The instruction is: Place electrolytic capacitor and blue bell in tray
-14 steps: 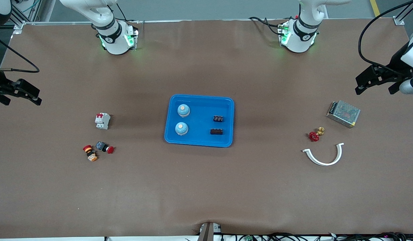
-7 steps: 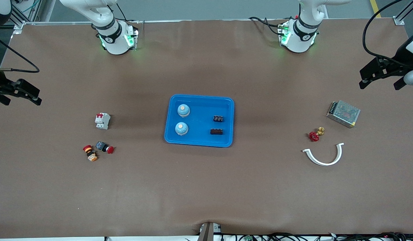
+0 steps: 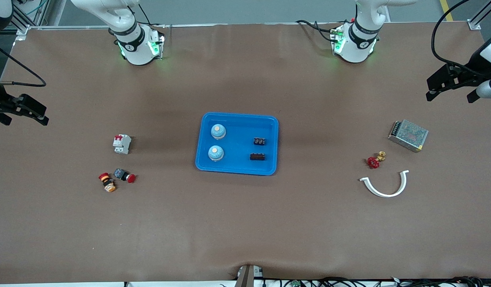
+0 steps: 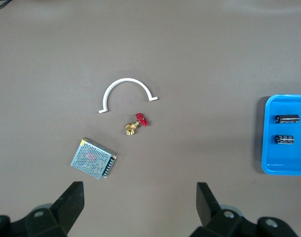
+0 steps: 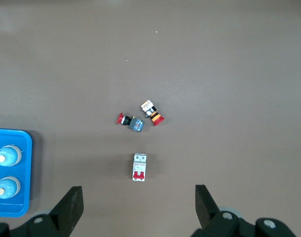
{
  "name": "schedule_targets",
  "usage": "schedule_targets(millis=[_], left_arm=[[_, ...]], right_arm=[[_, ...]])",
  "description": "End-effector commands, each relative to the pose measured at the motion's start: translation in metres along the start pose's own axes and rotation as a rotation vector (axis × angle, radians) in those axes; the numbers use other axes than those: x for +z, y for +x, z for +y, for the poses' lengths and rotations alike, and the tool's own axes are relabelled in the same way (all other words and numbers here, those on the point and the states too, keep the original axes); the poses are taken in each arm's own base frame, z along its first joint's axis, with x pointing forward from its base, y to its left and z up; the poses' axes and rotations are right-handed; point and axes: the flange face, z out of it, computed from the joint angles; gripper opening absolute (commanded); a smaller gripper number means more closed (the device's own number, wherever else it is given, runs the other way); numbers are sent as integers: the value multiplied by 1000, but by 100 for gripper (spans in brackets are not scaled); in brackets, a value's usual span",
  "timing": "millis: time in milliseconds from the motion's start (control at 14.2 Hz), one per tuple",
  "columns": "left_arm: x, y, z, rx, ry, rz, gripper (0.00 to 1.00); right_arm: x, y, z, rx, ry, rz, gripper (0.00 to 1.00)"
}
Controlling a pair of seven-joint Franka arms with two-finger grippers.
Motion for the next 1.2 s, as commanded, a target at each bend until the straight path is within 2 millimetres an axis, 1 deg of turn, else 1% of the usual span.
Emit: schedule_targets(millis=[0,71,494,1058,1128], left_arm=[[-7,-11,-1,25,-3,-3,100],[-11,-14,-1,29,-3,3,100],[-12,-17,-5,31,-2,3,100],[-11,-16,-5,33,-4,2,100],[-10,-16,-8,27,-7,0,100]], right_arm=[[-2,-2,0,11,5,0,100],[-4,-2,0,11,5,2,100],[-2,-2,0,11,5,-1,100],[-2,-2,-1,10,5,-3,100],[-2,-2,0,11,5,-3,100]])
